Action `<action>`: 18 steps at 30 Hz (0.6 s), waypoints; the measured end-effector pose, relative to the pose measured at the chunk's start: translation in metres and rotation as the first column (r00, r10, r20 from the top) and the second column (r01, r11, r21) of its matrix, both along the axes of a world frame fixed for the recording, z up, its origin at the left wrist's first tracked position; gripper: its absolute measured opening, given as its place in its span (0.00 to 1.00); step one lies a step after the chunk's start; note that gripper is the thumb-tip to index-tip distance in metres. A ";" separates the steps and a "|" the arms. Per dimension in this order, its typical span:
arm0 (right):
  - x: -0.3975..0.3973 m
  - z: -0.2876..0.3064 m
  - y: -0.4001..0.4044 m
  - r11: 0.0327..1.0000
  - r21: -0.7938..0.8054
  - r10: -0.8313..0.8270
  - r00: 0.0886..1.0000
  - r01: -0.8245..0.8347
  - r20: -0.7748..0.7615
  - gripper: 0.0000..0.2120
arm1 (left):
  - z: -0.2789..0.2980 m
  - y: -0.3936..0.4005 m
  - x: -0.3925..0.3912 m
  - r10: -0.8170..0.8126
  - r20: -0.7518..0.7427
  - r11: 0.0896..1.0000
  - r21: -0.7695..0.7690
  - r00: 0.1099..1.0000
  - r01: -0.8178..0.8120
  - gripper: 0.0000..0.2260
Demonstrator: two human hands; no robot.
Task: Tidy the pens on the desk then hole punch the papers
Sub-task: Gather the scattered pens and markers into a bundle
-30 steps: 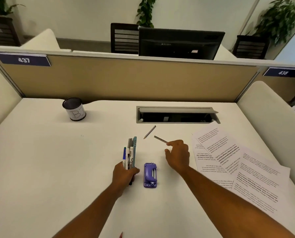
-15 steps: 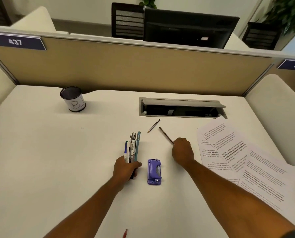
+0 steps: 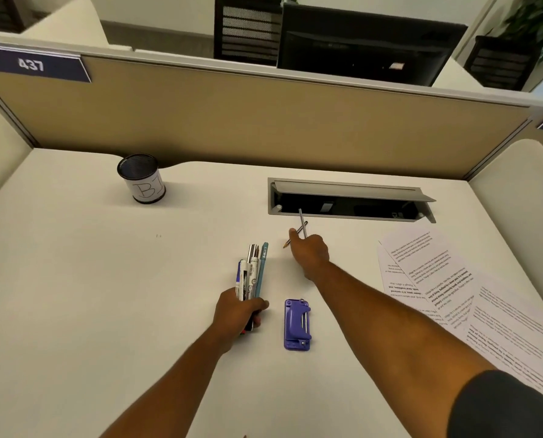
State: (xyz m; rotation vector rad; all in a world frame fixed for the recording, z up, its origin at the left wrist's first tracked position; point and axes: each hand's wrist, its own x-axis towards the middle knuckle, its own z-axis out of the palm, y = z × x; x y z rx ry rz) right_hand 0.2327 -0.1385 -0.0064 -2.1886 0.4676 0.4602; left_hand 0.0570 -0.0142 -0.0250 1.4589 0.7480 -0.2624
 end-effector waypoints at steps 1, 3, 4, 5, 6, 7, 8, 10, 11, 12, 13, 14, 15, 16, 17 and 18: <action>0.001 -0.002 0.003 0.995 -0.079 0.058 0.998 -0.056 0.022 0.30 | 0.000 0.000 0.000 0.003 -0.002 1.000 -0.007 1.000 -0.003 0.16; 0.003 -0.005 0.006 0.968 -0.209 0.151 0.987 -0.138 0.049 0.29 | -0.001 0.000 0.000 0.008 -0.002 1.000 -0.012 1.000 -0.008 0.16; 0.004 -0.005 0.006 0.953 -0.255 0.183 0.982 -0.163 0.056 0.27 | -0.002 0.000 0.000 0.009 0.000 1.000 -0.013 1.000 -0.009 0.16; 0.006 -0.004 0.007 0.939 -0.291 0.208 0.976 -0.182 0.059 0.26 | -0.003 0.001 0.000 0.009 0.003 1.000 -0.015 1.000 -0.009 0.16; 0.007 -0.003 0.007 0.929 -0.311 0.228 0.972 -0.200 0.056 0.24 | -0.004 0.001 0.001 0.009 0.006 1.000 -0.016 1.000 -0.009 0.16; 0.007 -0.002 0.007 0.922 -0.320 0.246 0.968 -0.218 0.051 0.22 | -0.004 0.001 0.001 0.009 0.007 1.000 -0.016 1.000 -0.009 0.16; 0.006 -0.001 0.006 0.914 -0.326 0.270 0.962 -0.242 0.042 0.20 | -0.005 0.001 0.001 0.009 0.008 1.000 -0.013 1.000 -0.009 0.16; 0.001 0.003 0.003 0.879 -0.360 0.340 0.940 -0.312 0.015 0.17 | -0.005 -0.001 0.001 0.015 0.008 1.000 -0.005 1.000 -0.015 0.15; -0.002 0.005 0.000 0.869 -0.363 0.362 0.932 -0.337 0.003 0.17 | -0.004 -0.002 0.001 0.019 0.009 1.000 -0.002 1.000 -0.019 0.15; -0.006 0.008 -0.002 0.869 -0.347 0.370 0.929 -0.352 -0.014 0.17 | -0.003 -0.003 0.000 0.023 0.010 1.000 -0.002 1.000 -0.023 0.15; -0.010 0.010 -0.004 0.879 -0.309 0.371 0.928 -0.363 -0.036 0.17 | -0.002 -0.004 -0.001 0.024 0.011 1.000 -0.004 1.000 -0.024 0.15; -0.016 0.015 -0.005 0.891 -0.251 0.376 0.925 -0.377 -0.056 0.17 | 0.000 -0.004 -0.003 0.022 0.012 1.000 -0.007 1.000 -0.022 0.15; -0.022 0.019 -0.005 0.905 -0.187 0.378 0.924 -0.382 -0.058 0.17 | 0.002 -0.004 -0.006 0.021 0.013 1.000 -0.010 1.000 -0.021 0.15; -0.031 0.024 -0.006 0.933 -0.082 0.349 0.936 -0.351 -0.040 0.15 | 0.005 -0.005 -0.010 0.020 0.014 1.000 -0.010 1.000 -0.020 0.15; -0.042 0.030 -0.006 0.955 0.059 0.293 0.956 -0.292 -0.024 0.12 | 0.007 -0.005 -0.015 0.017 0.012 1.000 -0.008 1.000 -0.017 0.16; -0.054 0.036 -0.007 0.953 0.172 0.256 0.967 -0.250 -0.012 0.10 | 0.008 -0.006 -0.020 0.010 0.010 1.000 -0.007 1.000 -0.010 0.17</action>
